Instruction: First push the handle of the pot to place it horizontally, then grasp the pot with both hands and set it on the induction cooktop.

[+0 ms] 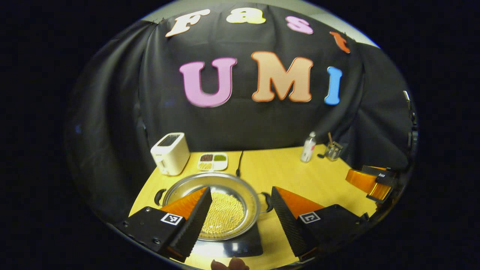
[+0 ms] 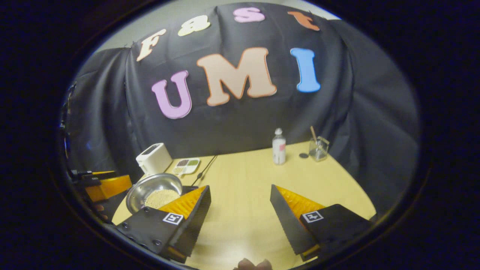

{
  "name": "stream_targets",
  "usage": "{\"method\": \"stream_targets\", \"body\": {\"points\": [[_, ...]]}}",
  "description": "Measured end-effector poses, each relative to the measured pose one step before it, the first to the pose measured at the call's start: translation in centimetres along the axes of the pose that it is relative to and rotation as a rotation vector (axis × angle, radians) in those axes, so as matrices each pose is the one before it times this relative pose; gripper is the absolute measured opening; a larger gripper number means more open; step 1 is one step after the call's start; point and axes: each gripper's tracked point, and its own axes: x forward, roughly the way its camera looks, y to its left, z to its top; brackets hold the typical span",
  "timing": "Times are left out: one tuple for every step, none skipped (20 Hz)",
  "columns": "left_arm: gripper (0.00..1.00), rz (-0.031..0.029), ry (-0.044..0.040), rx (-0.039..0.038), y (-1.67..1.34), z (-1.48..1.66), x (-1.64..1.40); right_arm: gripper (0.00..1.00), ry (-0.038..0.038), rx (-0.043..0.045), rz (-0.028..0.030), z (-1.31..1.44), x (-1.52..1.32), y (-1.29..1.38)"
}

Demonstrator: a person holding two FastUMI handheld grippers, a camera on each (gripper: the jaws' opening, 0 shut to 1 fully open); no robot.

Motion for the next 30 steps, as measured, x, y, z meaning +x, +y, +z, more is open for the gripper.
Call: {"method": "stream_targets", "body": {"points": [[0.96, -0.01892, -0.01975, 0.00165, -0.608, 1.029, -1.010, 0.98, -0.01753, -0.00275, -0.00696, 0.876, -1.736, 0.284], [0.97, -0.01275, -0.04027, -0.00195, -0.453, 1.387, -1.035, 0.99, -0.02342, -0.00115, -0.00240, 0.927, -1.338, 0.233], [0.96, -0.00573, -0.04244, -0.00573, -0.351, 1.612, -0.977, 0.99, -0.02740, -0.00769, -0.00347, 0.874, -1.294, 0.163], [0.96, -0.00414, -0.02818, -0.00768, -0.168, 1.164, -1.177, 0.94, -0.02474, -0.00955, -0.00465, 0.826, -1.392, 0.142], [0.97, -0.00721, -0.02511, -0.00573, -0.236, 0.742, -1.323, 0.94, -0.02193, -0.00805, 0.00069, 0.794, -1.488, 0.543], [0.96, -0.00511, -0.02763, -0.00156, -0.053, 0.868, -1.216, 0.94, -0.01907, -0.01425, 0.00854, 0.587, -1.494, 0.779], [0.96, -0.00228, -0.02352, -0.00024, 0.104, 0.702, -1.105, 0.94, -0.02290, -0.01693, -0.00084, 0.759, -1.365, 0.484], [0.96, -0.00463, -0.01327, -0.00191, -0.057, 0.402, -0.999, 0.94, -0.01319, -0.01255, -0.00065, 0.635, -1.344, 0.523], [0.96, -0.00803, -0.01322, -0.00347, -0.197, 0.305, -0.968, 0.94, -0.01603, -0.00045, 0.00129, 0.731, -1.379, 0.686], [0.95, -0.00614, -0.01696, -0.00466, -0.277, 0.303, -0.917, 0.94, -0.02134, 0.00341, 0.00434, 0.722, -1.315, 0.593], [0.95, -0.00135, -0.02410, -0.00004, -0.089, 0.411, -0.687, 0.94, -0.03430, -0.00428, 0.00704, 0.907, -1.202, 0.515], [0.95, 0.00506, -0.01693, 0.00782, 0.120, 0.391, -0.850, 0.94, -0.03427, -0.01550, 0.00172, 0.953, -0.917, 0.167], [0.95, 0.00732, -0.00830, 0.00987, 0.196, 0.086, -0.909, 0.94, -0.02329, -0.02267, -0.00188, 0.398, -0.678, 0.059], [0.95, 0.00467, -0.00664, 0.00252, 0.055, 0.097, -0.802, 0.94, -0.01493, -0.02008, -0.00026, 0.478, -0.589, 0.140], [0.95, 0.00353, -0.00943, -0.00515, -0.185, 0.237, -0.477, 0.94, -0.00517, -0.01189, 0.00263, 0.462, -0.475, 0.222], [0.95, 0.00710, -0.00743, -0.00986, 0.025, 0.328, -0.561, 0.99, -0.00452, 0.00156, 0.00662, 0.505, -0.309, 0.218], [0.93, 0.00634, -0.01028, -0.01278, 0.001, 0.317, -0.317, 0.94, -0.00998, 0.01195, 0.00455, 0.551, -0.145, 0.090], [0.95, 0.00271, -0.00666, -0.00930, -0.248, 0.349, -0.189, 0.94, -0.01084, 0.01499, 0.00395, 0.554, -0.125, -0.051], [0.93, 0.00136, -0.00405, -0.00246, -0.258, 0.210, -0.044, 0.94, -0.00981, 0.00882, -0.00291, 0.430, 0.000, -0.557], [0.96, 0.00023, 0.00091, 0.00339, -0.440, 0.134, -0.077, 0.95, -0.00804, 0.00505, -0.00094, 0.401, -0.164, -0.701], [0.96, -0.00082, 0.00587, 0.00755, -0.602, -0.095, 0.104, 0.96, -0.00012, -0.00155, -0.00713, 0.197, -0.218, -0.980], [0.96, -0.00778, 0.01606, 0.00667, -0.878, -0.191, 0.012, 1.00, 0.01628, 0.00148, -0.01429, -0.119, -0.615, -1.187], [0.96, -0.01971, -0.00101, 0.00268, -1.293, -0.018, 0.175, 1.00, -0.00284, 0.00805, -0.01006, 0.440, -0.780, -1.175], [0.96, -0.02284, -0.00147, 0.00291, -1.432, 0.232, 0.267, 0.97, -0.01037, 0.00885, -0.01459, 0.563, -0.461, -1.212], [0.96, -0.01687, 0.00311, 0.00648, -1.094, -0.096, 0.385, 1.00, -0.00101, 0.00896, -0.01712, 0.091, -0.450, -1.351], [0.96, -0.01049, 0.00156, 0.00396, -0.812, 0.026, 0.536, 1.00, 0.00882, 0.00877, -0.01209, -0.172, -0.428, -1.065], [0.94, -0.01043, -0.00795, -0.00042, -0.949, 0.421, 0.259, 1.00, 0.00498, 0.00598, -0.01341, -0.169, -0.388, -0.966], [0.94, -0.01280, -0.00834, -0.00420, -0.977, 0.483, 0.214, 0.96, -0.00421, 0.00228, -0.01307, 0.167, -0.182, -0.961], [0.96, -0.01459, -0.00137, -0.00632, -1.035, 0.115, 0.072, 1.00, -0.00587, 0.00247, -0.01088, 0.248, -0.157, -0.696], [0.96, -0.01292, 0.00310, -0.00235, -0.754, -0.039, 0.088, 0.99, -0.00179, 0.00389, -0.00871, 0.163, -0.296, -0.672]]}}
